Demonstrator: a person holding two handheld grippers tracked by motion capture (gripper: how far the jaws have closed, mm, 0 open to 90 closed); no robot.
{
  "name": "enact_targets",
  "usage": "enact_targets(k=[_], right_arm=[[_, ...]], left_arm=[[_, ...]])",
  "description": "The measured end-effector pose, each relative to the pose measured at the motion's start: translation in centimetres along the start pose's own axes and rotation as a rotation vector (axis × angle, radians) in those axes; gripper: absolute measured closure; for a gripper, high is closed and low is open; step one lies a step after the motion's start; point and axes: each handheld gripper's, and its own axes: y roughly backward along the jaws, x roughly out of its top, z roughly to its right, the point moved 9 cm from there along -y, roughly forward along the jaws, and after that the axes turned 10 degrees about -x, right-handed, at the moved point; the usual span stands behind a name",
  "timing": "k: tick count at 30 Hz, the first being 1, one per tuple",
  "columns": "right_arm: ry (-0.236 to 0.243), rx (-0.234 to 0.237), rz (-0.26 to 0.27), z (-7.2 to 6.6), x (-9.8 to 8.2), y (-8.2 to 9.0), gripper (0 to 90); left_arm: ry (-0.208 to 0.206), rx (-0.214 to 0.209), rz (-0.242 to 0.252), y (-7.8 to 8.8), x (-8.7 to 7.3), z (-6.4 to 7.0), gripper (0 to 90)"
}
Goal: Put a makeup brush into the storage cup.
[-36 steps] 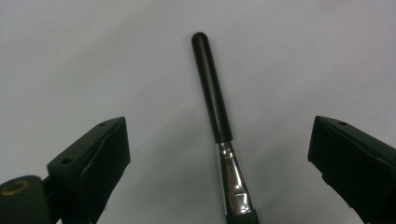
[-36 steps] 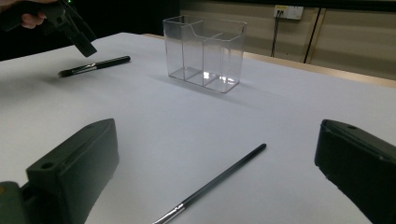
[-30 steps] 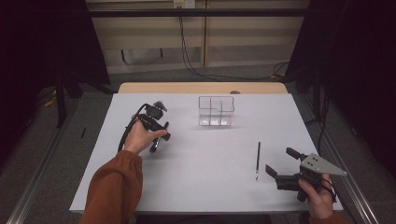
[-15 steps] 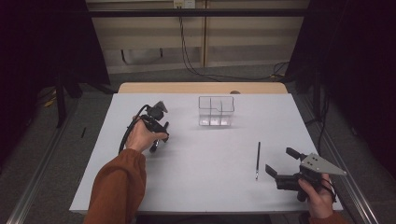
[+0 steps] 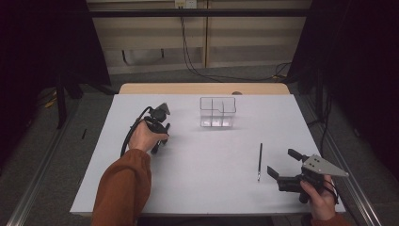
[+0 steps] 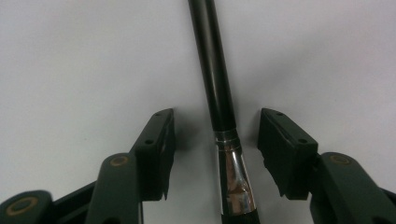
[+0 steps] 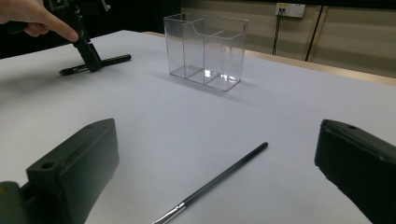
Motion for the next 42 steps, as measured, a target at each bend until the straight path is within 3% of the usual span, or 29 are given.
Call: enact_targets(k=[4, 8, 16, 18, 25, 38, 42], right_arm=[[-0.003, 0.0, 0.002, 0.0, 0.0, 0.06, 0.0], [-0.002, 0.003, -0.001, -0.01, -0.03, 0.01, 0.0], [-0.002, 0.004, 0.001, -0.04, -0.01, 0.08, 0.0], [0.0, 0.005, 0.002, -0.06, -0.01, 0.11, 0.0], [0.001, 0.005, -0.001, -0.06, -0.06, 0.08, 0.0], [-0.002, 0.006, -0.003, -0.09, -0.05, 0.02, 0.0], [-0.003, 0.005, -0.004, -0.05, -0.07, 0.0, 0.0]], left_arm=[[0.013, 0.014, -0.024, -0.05, 0.14, 0.33, 55.6], [0.009, 0.004, -0.048, -0.12, 0.25, 0.92, 71.6], [0.035, -0.018, -0.046, -0.07, 0.24, 0.59, 77.9], [0.037, -0.025, -0.045, -0.07, 0.22, 0.6, 78.4], [0.013, 0.018, -0.062, -0.12, 0.36, 0.87, 78.7], [0.009, -0.015, -0.042, 0.24, 0.22, 0.69, 78.9], [0.015, -0.034, -0.017, 0.69, 0.33, 0.74, 79.0]])
